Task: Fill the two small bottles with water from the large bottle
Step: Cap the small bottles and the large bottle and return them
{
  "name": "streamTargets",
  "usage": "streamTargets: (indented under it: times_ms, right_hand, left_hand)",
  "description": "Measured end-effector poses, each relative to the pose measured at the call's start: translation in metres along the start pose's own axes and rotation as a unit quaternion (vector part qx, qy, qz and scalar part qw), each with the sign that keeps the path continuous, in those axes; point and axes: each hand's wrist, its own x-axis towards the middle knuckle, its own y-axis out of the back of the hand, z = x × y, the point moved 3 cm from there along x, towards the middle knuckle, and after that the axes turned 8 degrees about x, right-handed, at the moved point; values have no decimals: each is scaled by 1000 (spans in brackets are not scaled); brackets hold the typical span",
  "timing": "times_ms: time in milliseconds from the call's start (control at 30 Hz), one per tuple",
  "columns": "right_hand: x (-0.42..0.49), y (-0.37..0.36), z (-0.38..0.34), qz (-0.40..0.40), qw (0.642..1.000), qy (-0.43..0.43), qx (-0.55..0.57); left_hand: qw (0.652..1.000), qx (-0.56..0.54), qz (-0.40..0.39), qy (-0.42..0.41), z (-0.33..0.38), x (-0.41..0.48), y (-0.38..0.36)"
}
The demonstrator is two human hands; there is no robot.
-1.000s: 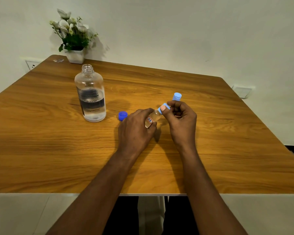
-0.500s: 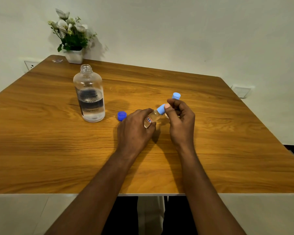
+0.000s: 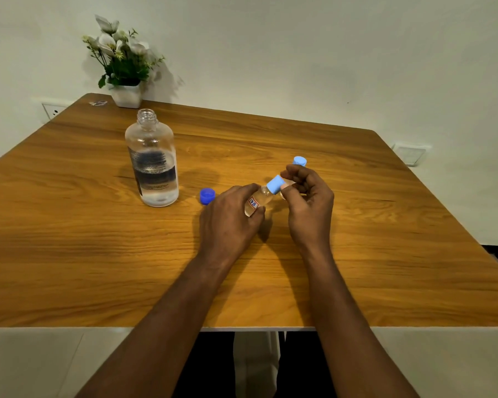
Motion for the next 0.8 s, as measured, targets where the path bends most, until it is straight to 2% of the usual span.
streamTargets:
  times_ms: [267, 667, 800]
  right_hand:
    - [1, -2, 2, -6, 1000, -5, -18]
    - [-2, -3, -4, -24, 999, -17, 33]
    - [-4, -4, -2, -12, 1000, -9, -1]
  left_hand:
    - [1000, -3, -3, -4, 1, 0, 1]
    - [999, 31, -25, -7, -1, 1, 1]
    - [1000, -7, -24, 4, -3, 1, -2]
